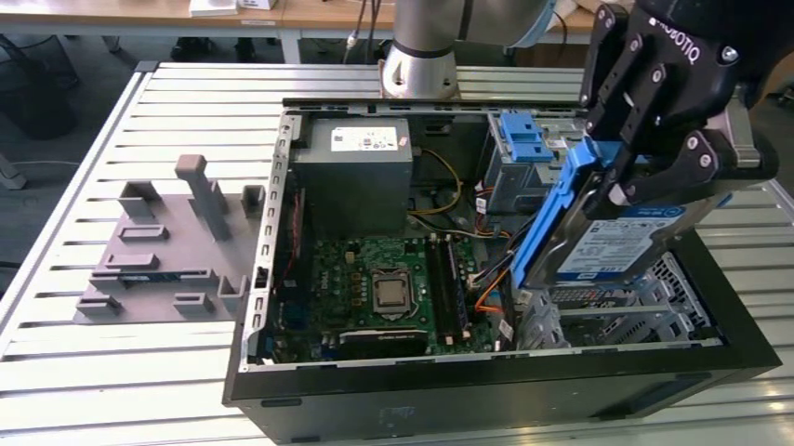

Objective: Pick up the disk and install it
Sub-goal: 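Insert the disk into the insertion slot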

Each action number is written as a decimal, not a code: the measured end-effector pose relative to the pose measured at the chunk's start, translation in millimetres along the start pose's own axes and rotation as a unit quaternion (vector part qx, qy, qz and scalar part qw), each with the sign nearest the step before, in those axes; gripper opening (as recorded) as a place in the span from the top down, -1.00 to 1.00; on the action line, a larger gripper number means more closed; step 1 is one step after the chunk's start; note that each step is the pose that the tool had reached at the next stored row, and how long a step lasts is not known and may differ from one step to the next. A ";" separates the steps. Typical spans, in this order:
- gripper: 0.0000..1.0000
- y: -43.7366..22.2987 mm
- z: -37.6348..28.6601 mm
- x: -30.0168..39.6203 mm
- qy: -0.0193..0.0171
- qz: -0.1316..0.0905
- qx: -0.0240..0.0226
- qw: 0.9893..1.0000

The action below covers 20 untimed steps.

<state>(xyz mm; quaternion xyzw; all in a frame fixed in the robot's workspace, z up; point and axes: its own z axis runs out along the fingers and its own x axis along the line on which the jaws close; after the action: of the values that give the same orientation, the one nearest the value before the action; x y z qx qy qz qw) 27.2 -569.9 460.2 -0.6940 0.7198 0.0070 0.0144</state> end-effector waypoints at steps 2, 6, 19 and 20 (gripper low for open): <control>0.27 -2.8 1.0 1.2 0.000 0.000 0.000 1.000; 0.27 -7.7 2.8 2.7 0.000 0.000 0.000 1.000; 0.27 -8.2 2.7 2.7 0.000 0.000 0.000 1.000; 0.27 -8.2 2.7 2.8 0.000 0.000 0.000 1.000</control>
<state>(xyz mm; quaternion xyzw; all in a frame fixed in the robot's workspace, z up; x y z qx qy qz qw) 35.3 -572.9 457.5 -0.6940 0.7198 0.0070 0.0143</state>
